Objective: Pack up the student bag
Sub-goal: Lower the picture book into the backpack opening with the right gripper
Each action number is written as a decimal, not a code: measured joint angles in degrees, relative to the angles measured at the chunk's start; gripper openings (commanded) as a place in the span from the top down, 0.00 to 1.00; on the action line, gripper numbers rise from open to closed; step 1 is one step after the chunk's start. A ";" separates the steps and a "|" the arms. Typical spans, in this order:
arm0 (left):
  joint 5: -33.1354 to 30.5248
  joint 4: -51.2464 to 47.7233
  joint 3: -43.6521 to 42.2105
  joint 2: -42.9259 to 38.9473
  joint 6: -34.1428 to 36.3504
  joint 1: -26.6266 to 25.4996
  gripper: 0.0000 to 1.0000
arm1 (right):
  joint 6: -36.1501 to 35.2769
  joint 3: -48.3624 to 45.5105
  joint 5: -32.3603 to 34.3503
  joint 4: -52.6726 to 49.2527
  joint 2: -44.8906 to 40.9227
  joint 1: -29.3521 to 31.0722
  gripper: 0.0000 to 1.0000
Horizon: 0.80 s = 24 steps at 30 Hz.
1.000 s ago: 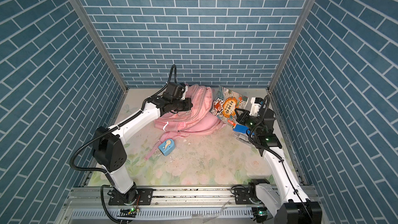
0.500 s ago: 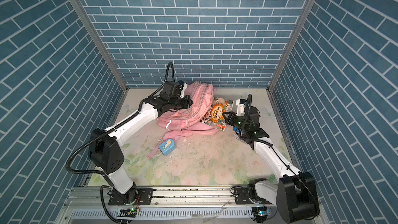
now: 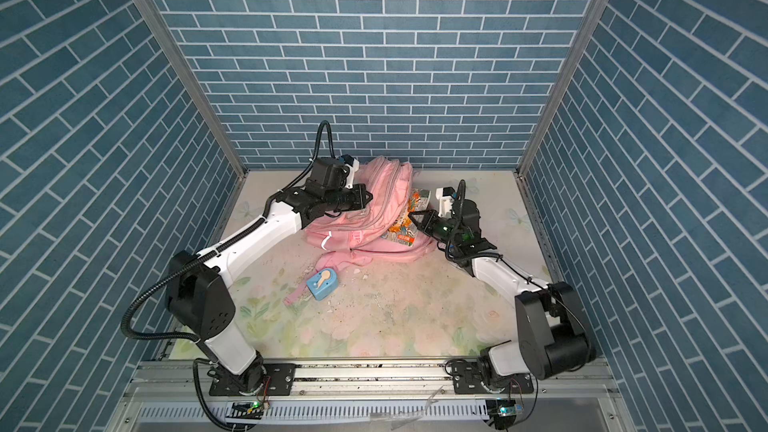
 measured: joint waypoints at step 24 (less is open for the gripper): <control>0.35 7.13 -6.34 -2.21 -4.24 0.02 1.00 | 1.55 18.95 1.44 -12.31 21.57 5.01 0.30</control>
